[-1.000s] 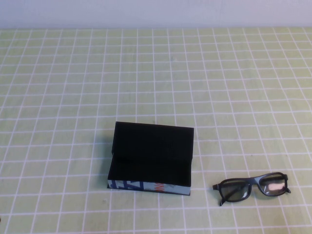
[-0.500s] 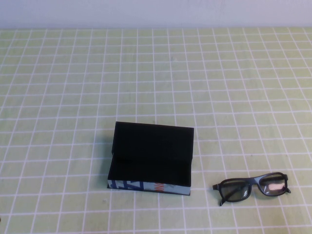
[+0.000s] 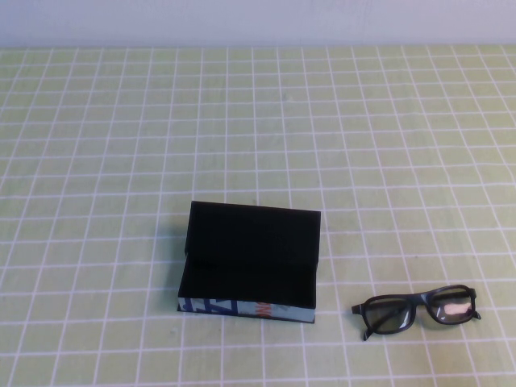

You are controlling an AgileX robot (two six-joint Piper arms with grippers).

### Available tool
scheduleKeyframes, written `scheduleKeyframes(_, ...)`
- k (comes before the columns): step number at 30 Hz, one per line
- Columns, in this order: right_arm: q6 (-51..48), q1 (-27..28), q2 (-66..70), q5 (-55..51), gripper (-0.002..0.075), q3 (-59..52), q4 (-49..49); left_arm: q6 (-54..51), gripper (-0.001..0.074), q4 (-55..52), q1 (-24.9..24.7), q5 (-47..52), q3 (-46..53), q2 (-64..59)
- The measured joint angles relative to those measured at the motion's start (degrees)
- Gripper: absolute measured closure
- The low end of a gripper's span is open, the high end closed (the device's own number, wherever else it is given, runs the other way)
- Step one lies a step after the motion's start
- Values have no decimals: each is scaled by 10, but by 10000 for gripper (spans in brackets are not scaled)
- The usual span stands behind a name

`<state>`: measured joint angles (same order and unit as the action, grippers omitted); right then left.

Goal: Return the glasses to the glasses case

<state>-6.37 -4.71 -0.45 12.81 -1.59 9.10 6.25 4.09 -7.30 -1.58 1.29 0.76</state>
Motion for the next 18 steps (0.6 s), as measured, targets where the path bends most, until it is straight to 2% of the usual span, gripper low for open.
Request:
scheduleKeyframes(4,0,0,0,83,743,0,1,6,738,1,0,-86,0,0)
scheduleKeyframes(12,2,0,0,135,743,0,3,16,738,2,0,-113,0,0)
scheduleKeyframes(18,99,0,-1,303,743,1,5,147,738,3,0,-251,1,0)
